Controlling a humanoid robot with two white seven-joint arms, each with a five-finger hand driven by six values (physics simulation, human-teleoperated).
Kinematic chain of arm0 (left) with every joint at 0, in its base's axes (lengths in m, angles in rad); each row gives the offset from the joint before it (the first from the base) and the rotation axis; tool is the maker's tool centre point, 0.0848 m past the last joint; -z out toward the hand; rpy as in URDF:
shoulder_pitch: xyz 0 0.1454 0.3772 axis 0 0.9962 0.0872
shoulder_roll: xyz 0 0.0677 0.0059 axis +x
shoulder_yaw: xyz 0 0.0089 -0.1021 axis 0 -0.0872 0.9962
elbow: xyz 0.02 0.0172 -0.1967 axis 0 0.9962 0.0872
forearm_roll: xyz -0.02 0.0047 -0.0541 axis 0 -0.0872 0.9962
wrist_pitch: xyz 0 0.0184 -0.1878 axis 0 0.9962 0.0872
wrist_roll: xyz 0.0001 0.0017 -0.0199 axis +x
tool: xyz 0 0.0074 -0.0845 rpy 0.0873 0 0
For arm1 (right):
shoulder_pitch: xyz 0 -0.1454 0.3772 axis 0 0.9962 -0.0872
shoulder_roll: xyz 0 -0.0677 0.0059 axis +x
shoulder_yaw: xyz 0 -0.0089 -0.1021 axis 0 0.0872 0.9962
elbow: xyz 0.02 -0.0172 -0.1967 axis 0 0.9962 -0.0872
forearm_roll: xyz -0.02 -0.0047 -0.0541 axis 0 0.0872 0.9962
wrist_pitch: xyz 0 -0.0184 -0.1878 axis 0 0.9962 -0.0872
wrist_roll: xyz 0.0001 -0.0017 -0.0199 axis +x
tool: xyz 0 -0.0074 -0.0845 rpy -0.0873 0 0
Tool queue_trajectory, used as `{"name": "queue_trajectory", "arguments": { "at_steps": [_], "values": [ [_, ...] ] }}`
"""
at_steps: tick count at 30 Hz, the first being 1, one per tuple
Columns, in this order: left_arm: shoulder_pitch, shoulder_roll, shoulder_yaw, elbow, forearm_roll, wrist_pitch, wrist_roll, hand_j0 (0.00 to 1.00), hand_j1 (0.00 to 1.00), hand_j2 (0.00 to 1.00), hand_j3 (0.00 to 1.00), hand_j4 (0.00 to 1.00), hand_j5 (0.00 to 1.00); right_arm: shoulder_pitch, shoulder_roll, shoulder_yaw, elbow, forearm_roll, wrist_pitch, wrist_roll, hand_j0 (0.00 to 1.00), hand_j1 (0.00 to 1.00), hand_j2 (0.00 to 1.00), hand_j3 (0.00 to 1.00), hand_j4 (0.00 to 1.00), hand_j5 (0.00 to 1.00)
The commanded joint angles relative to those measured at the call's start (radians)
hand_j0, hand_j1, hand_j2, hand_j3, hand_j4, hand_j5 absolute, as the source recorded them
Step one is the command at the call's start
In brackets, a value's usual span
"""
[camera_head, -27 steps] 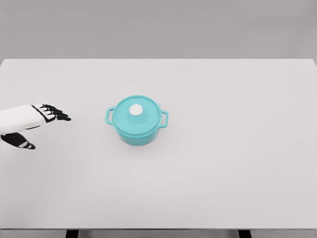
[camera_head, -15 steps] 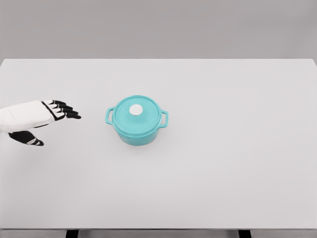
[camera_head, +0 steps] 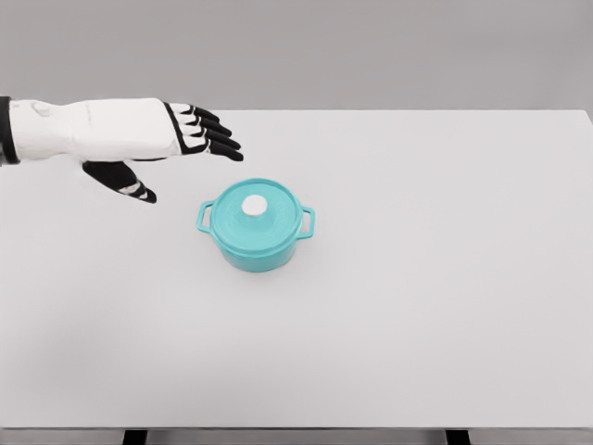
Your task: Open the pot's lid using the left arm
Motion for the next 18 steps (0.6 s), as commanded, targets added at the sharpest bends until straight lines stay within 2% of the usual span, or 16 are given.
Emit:
{"name": "queue_trajectory", "arguments": {
  "at_steps": [1, 2, 3, 5, 7, 10, 15, 18],
  "values": [
    [-0.003, -0.064, -0.025, -0.004, 0.005, 0.056, 0.0, 1.0, 1.0, 1.0, 1.0, 1.0, 1.0, 0.0, 0.0, 0.0, 0.0, 0.0, 0.0, 0.0, 1.0, 1.0, 1.0, 1.0, 1.0, 1.0],
    [-0.008, -0.088, -0.03, -0.004, -0.004, 0.059, 0.0, 1.0, 1.0, 1.0, 1.0, 1.0, 1.0, 0.0, 0.0, 0.0, 0.0, 0.0, 0.0, 0.0, 1.0, 1.0, 1.0, 1.0, 1.0, 1.0],
    [-0.026, -0.145, -0.05, -0.009, -0.085, 0.05, 0.0, 1.0, 1.0, 1.0, 1.0, 1.0, 1.0, 0.0, 0.0, 0.0, 0.0, 0.0, 0.0, 0.0, 1.0, 1.0, 1.0, 1.0, 1.0, 1.0],
    [-0.029, -0.174, -0.061, -0.038, -0.194, 0.058, 0.0, 1.0, 1.0, 1.0, 1.0, 1.0, 1.0, 0.0, 0.0, 0.0, 0.0, 0.0, 0.0, 0.0, 1.0, 1.0, 1.0, 1.0, 1.0, 1.0],
    [-0.029, -0.199, -0.067, -0.033, -0.21, 0.058, 0.0, 1.0, 1.0, 1.0, 1.0, 1.0, 1.0, 0.0, 0.0, 0.0, 0.0, 0.0, 0.0, 0.0, 1.0, 1.0, 1.0, 1.0, 1.0, 1.0],
    [-0.031, -0.156, -0.073, -0.021, -0.225, 0.059, 0.0, 1.0, 1.0, 1.0, 1.0, 1.0, 1.0, 0.0, 0.0, 0.0, 0.0, 0.0, 0.0, 0.0, 1.0, 1.0, 1.0, 1.0, 1.0, 1.0],
    [-0.06, -0.211, -0.13, -0.004, -0.313, 0.075, 0.0, 1.0, 1.0, 1.0, 1.0, 1.0, 1.0, 0.0, 0.0, 0.0, 0.0, 0.0, 0.0, 0.0, 1.0, 1.0, 1.0, 1.0, 1.0, 1.0],
    [-0.074, -0.248, -0.174, 0.007, -0.325, 0.098, 0.0, 1.0, 1.0, 1.0, 1.0, 1.0, 1.0, 0.0, 0.0, 0.0, 0.0, 0.0, 0.0, 0.0, 1.0, 1.0, 1.0, 1.0, 1.0, 1.0]
  ]
}}
